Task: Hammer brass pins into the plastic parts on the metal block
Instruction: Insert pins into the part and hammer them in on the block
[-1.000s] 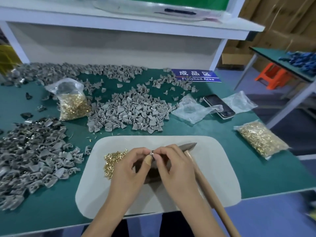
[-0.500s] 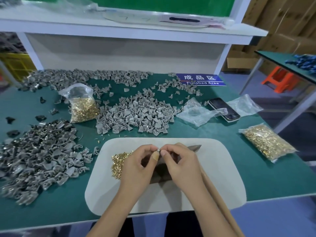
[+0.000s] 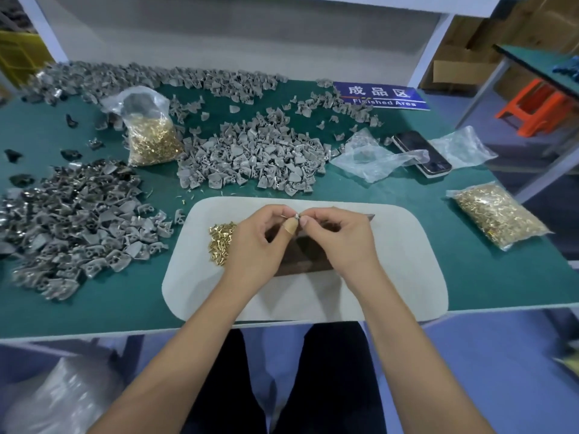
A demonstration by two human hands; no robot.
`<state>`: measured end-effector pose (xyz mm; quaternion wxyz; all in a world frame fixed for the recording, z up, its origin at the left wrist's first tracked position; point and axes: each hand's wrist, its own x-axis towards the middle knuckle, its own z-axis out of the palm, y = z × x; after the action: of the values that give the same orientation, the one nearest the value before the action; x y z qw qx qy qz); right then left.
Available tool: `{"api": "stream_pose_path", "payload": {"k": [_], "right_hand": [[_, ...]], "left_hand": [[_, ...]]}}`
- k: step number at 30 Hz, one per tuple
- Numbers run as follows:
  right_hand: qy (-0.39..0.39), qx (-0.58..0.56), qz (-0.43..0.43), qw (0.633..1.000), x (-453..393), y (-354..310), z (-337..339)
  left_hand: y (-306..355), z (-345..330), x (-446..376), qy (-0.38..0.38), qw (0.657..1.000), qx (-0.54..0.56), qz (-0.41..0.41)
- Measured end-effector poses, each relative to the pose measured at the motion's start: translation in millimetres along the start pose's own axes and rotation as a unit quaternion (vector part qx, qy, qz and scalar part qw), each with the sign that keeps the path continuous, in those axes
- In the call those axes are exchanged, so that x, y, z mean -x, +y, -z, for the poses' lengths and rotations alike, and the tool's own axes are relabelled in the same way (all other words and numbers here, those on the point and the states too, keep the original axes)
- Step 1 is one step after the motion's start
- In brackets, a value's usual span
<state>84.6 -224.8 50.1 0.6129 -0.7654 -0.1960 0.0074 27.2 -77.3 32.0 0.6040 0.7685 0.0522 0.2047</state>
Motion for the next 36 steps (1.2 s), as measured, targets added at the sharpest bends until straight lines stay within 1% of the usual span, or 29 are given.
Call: {"api": "stream_pose_path", "payload": {"k": [9,14,19,24,28,31,33,36], "right_hand": [[0.011,-0.025,-0.053,0.998,0,3,0],[0.026,-0.025,-0.049,0.998,2,5,-4],[0.047,-0.012,-0.027,0.998,4,6,-8],[0.025,-0.033,-0.035,0.999,8,2,-7],[0.047,-0.023,-0.027,0.998,17,-1,-9],[0.06,-0.001,0.009,0.998,26,-6,-11],[0.07,0.022,0.035,0.997,26,-10,-8],[0.069,0.052,0.053,0.995,25,-18,1]], "left_hand": [[-3,-3,4,0.015,1.0,0.023,0.001],[-3,-5,3,0.034,0.999,0.019,-0.005],[-2,-8,4,0.052,0.996,0.074,0.026],[-3,-7,11,0.05,0.994,0.101,0.016],[-3,-11,20,0.067,0.989,0.129,0.038],[-1,-7,23,0.052,0.989,0.134,0.038],[4,-2,22,0.025,0.991,0.131,0.029],[11,1,19,-0.005,0.995,0.102,0.001]]}}
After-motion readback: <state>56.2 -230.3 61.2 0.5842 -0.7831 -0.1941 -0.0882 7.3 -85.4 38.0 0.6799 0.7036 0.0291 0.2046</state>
